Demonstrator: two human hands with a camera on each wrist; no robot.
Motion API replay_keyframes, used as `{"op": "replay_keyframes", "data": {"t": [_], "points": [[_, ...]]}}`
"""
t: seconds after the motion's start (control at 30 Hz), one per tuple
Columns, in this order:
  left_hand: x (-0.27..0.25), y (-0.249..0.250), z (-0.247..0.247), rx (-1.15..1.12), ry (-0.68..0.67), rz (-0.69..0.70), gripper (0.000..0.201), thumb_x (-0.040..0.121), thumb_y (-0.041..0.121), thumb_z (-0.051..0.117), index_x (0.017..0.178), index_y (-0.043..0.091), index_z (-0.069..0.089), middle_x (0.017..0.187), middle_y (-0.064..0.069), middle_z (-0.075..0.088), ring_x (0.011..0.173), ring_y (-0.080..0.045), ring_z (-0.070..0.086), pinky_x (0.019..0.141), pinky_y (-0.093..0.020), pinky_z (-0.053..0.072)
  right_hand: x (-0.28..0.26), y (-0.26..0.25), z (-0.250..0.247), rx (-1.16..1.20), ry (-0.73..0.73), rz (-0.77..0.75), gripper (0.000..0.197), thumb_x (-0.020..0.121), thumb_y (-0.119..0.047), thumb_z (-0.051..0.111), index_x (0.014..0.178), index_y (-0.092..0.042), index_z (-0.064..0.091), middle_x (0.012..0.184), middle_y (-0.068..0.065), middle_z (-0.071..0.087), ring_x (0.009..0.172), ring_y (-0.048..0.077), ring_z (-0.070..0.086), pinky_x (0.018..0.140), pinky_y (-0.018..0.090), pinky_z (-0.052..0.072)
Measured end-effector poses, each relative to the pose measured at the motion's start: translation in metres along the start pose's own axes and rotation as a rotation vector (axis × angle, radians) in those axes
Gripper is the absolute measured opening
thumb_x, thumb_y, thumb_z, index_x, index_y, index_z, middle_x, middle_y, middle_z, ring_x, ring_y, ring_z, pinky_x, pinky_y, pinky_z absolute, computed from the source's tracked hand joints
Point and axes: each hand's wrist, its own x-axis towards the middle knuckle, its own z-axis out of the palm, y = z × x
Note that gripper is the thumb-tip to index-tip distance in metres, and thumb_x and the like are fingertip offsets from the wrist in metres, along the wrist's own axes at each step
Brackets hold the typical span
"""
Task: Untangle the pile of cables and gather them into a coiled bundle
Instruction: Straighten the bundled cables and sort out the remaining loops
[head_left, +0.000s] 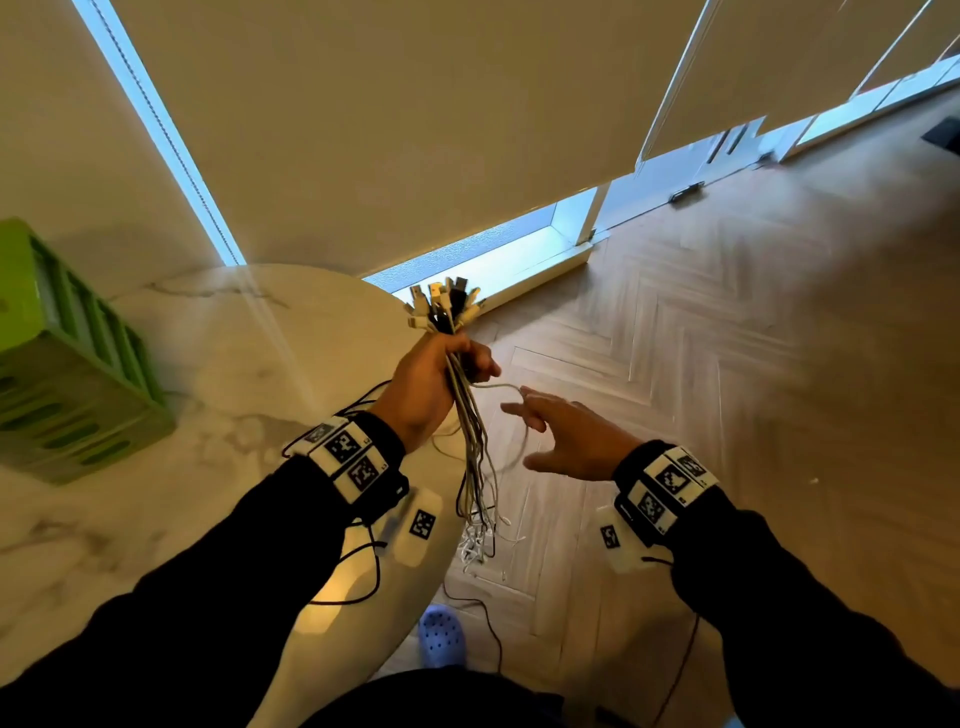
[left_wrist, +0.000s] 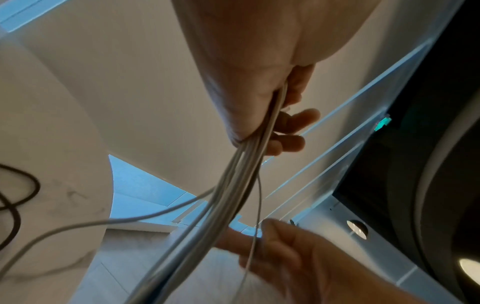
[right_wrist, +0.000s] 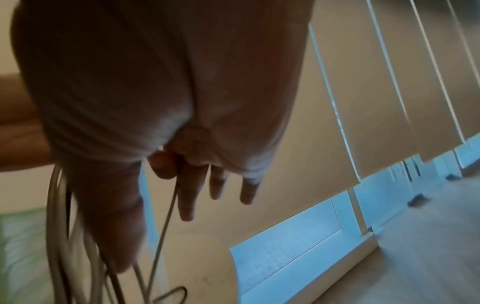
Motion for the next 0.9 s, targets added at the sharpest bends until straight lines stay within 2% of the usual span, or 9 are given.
{"op": "replay_keyframes", "data": {"t": [0.13,0.2,0.27,0.33,0.43,0.53,0.6,0.73,0.9], "points": [[0.004,-0.011,-0.001,0.321,-0.085,-0.001,0.048,0.099,0.035,0.036,0.111,0.006,0.072,0.121,-0.005,0.072,0.126,-0.023,0.058,0.114,-0.040,0.035,0.008,-0.022,-0.003,0.166,0.226,0.057,0.078,0.065,-0.056,0.085,0.128,-0.027,0.050,0.126,0.000,0.046,0.118,0.019,0.041,0.099,0.036,0.041],[0.004,-0.013,-0.004,0.511,-0.132,-0.008,0.054,0.095,0.048,0.036,0.121,0.018,0.072,0.139,0.000,0.062,0.136,-0.015,0.049,0.119,-0.041,0.027,0.016,-0.029,0.000,0.163,0.332,0.100,0.105,0.056,-0.071,0.081,0.144,-0.035,0.038,0.136,0.001,0.036,0.132,0.025,0.033,0.111,0.046,0.035],[0.004,-0.015,-0.006,0.666,-0.143,-0.024,0.054,0.095,0.052,0.035,0.125,0.022,0.069,0.144,0.001,0.056,0.138,-0.013,0.045,0.120,-0.047,0.026,0.021,-0.033,0.005,0.117,0.354,0.144,0.117,0.054,-0.075,0.079,0.151,-0.038,0.027,0.159,-0.002,0.015,0.153,0.028,0.002,0.125,0.050,0.009],[-0.002,-0.010,-0.004,0.804,-0.149,0.024,0.049,0.095,0.036,0.033,0.130,0.017,0.062,0.147,-0.008,0.048,0.138,-0.018,0.041,0.123,-0.045,0.023,0.022,-0.041,0.007,0.255,0.310,0.104,0.110,0.063,-0.065,0.082,0.152,-0.035,0.024,0.164,-0.003,0.015,0.154,0.023,0.005,0.124,0.050,0.002],[-0.009,0.004,0.010,0.705,-0.078,0.039,0.027,0.100,0.027,0.040,0.122,0.028,0.057,0.133,0.004,0.045,0.133,-0.018,0.039,0.117,-0.037,0.030,0.022,-0.056,0.013,0.283,0.291,0.013,0.056,0.093,-0.044,0.065,0.141,-0.025,0.044,0.147,-0.005,0.053,0.136,0.016,0.048,0.120,0.060,0.016],[-0.008,0.019,0.022,0.675,-0.042,0.073,0.010,0.103,0.025,0.048,0.105,0.023,0.058,0.101,0.012,0.041,0.109,-0.003,0.040,0.094,-0.018,0.036,0.020,-0.073,0.016,0.431,0.347,0.027,0.028,0.105,-0.020,0.048,0.131,-0.014,0.054,0.129,0.001,0.065,0.113,0.012,0.060,0.113,0.044,0.036],[-0.006,0.027,0.024,0.634,-0.068,0.077,0.013,0.105,0.019,0.050,0.100,0.029,0.057,0.099,0.014,0.042,0.104,-0.010,0.046,0.093,-0.032,0.043,0.016,-0.081,0.013,0.711,0.319,0.035,0.019,0.105,-0.016,0.043,0.121,-0.017,0.055,0.105,-0.007,0.065,0.089,0.004,0.061,0.090,0.033,0.049],[0.003,0.026,0.023,0.549,-0.294,0.117,0.029,0.106,0.019,0.047,0.132,0.015,0.058,0.130,0.012,0.058,0.119,0.012,0.052,0.095,-0.005,0.041,0.007,-0.079,-0.001,0.883,0.334,0.057,0.022,0.095,-0.031,0.043,0.082,-0.015,0.049,0.070,-0.004,0.046,0.064,0.011,0.043,0.064,0.028,0.037],[0.008,0.002,0.016,0.362,-0.480,-0.033,0.055,0.090,0.010,0.070,0.138,0.017,0.044,0.134,0.001,0.058,0.127,-0.009,0.057,0.103,-0.031,0.049,-0.006,-0.073,-0.025,1.066,0.366,0.013,0.021,0.084,-0.028,0.044,0.071,-0.012,0.043,0.063,0.008,0.029,0.060,0.022,0.028,0.059,0.035,0.028]]}}
